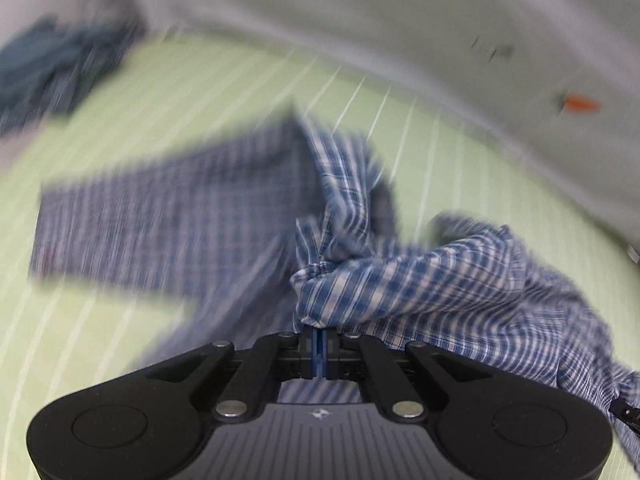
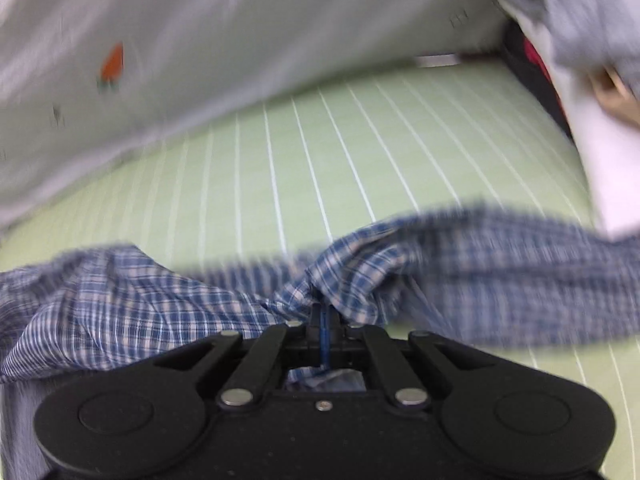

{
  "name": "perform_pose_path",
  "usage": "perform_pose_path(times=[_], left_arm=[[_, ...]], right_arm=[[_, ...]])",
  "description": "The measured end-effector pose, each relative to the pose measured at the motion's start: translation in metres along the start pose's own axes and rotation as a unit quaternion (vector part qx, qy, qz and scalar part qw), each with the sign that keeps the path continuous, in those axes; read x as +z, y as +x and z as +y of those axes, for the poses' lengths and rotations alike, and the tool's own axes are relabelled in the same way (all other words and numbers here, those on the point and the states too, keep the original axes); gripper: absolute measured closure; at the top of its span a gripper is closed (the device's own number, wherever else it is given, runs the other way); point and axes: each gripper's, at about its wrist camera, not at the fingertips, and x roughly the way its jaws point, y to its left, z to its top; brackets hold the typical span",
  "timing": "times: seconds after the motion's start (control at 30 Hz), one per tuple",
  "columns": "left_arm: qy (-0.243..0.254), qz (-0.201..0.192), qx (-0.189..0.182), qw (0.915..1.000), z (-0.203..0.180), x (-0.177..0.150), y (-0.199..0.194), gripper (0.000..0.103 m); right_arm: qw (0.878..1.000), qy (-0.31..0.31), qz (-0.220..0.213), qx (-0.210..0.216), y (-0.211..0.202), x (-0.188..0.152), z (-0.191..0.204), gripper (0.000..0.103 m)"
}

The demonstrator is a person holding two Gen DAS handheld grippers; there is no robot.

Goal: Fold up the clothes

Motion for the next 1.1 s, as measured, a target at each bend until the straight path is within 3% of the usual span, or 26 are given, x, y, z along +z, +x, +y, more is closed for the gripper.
perform_pose_path(times=[0.1, 0.17, 0.2, 0.27, 0.37, 0.43, 0.6, 0.77, 0.87, 0.93, 1.0, 1.1], left_arm=[[0.013, 0.013, 0.007, 0.9998, 0.000, -0.015, -0.005, 0.094], [0.027, 0.000, 0.002, 0.9996, -0.005, -0.015, -0.016, 0.082], [0.034, -0.014, -0.009, 0.9993, -0.009, -0.011, -0.024, 0.079], [0.038, -0.046, -0.033, 0.9977, -0.015, -0.001, -0.039, 0.066], [0.046, -0.092, -0.072, 0.9921, -0.030, 0.016, -0.053, 0.046], [0.056, -0.112, -0.093, 0.9877, -0.040, 0.030, -0.055, 0.041], [0.071, -0.135, -0.114, 0.9817, -0.061, 0.059, -0.051, 0.040], [0.079, -0.157, -0.133, 0.9754, -0.075, 0.073, -0.055, 0.036], [0.090, -0.172, -0.147, 0.9699, -0.082, 0.080, -0.058, 0.031], [0.097, -0.182, -0.156, 0.9660, -0.087, 0.084, -0.059, 0.027], [0.130, -0.154, -0.161, 0.9662, -0.099, 0.088, -0.049, 0.024], [0.176, -0.088, -0.127, 0.9723, -0.116, 0.081, -0.016, 0.024]], right_arm=[[1.000, 0.008, 0.003, -0.016, -0.006, -0.013, 0.002, 0.098], [0.999, 0.016, -0.023, -0.020, -0.016, -0.009, 0.008, 0.080], [0.999, 0.010, -0.042, -0.019, -0.021, -0.005, 0.012, 0.056], [0.996, -0.007, -0.085, -0.013, -0.032, 0.006, 0.024, 0.037], [0.993, -0.027, -0.116, 0.015, -0.035, 0.026, 0.041, 0.027], [0.992, -0.026, -0.111, 0.044, -0.027, 0.039, 0.052, 0.026], [0.992, 0.007, -0.063, 0.110, 0.007, 0.061, 0.074, 0.026], [0.991, 0.027, -0.004, 0.132, 0.036, 0.059, 0.079, 0.027], [0.989, 0.026, 0.007, 0.147, 0.039, 0.050, 0.078, 0.035], [0.987, 0.025, 0.011, 0.156, 0.040, 0.046, 0.081, 0.047], [0.986, 0.016, 0.018, 0.164, 0.040, 0.043, 0.082, 0.058], [0.985, 0.013, 0.030, 0.169, 0.042, 0.040, 0.083, 0.060]])
